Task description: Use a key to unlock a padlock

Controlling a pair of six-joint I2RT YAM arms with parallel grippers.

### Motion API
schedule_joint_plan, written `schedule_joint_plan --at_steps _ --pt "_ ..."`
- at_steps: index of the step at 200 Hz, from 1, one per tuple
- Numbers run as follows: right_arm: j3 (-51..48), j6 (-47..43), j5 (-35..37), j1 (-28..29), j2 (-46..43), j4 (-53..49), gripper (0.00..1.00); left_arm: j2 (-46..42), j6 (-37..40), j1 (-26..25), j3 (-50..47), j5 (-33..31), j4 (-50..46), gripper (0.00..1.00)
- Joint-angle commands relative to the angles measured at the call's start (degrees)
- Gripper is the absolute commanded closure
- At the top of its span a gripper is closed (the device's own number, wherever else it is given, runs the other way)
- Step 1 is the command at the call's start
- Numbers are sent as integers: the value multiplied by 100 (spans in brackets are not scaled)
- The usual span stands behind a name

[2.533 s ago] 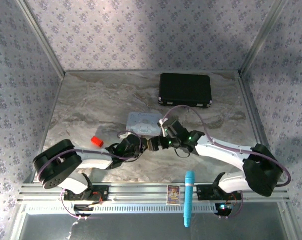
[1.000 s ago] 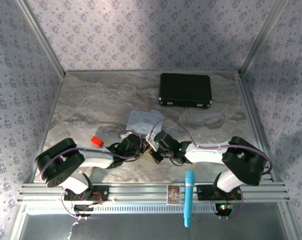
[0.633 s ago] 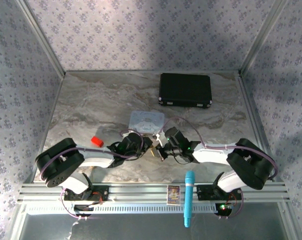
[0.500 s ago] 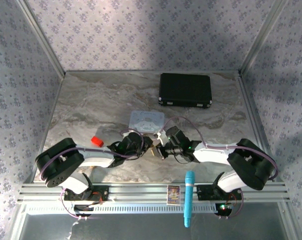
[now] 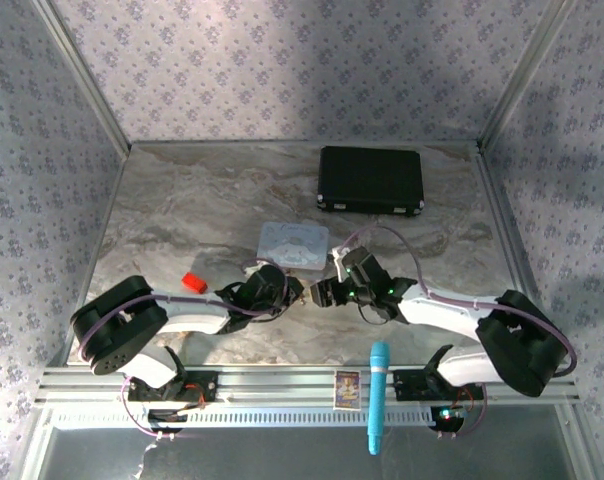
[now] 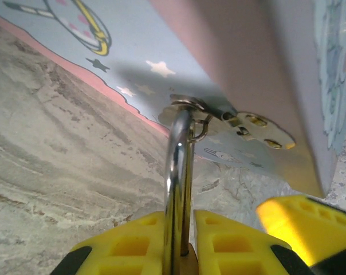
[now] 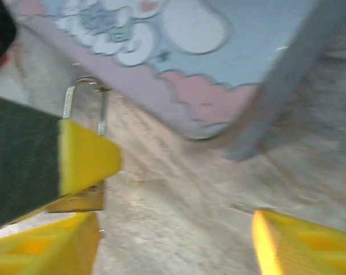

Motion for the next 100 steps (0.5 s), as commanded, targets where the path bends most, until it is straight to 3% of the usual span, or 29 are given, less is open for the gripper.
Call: schedule_joint_plan --at_steps 1,64,86,100 --pt "450 627 757 -293 -80 -844 25 -56 275 -35 237 -93 -389 100" --pt "1464 653 522 -505 979 -1084 25 119 898 55 715 170 -1218 100" --pt "1845 498 881 -465 1416 -1489 40 122 1517 130 999 285 -2101 100" --pt "1920 474 1082 -448 1575 -1568 43 86 1848 243 999 321 -2536 100"
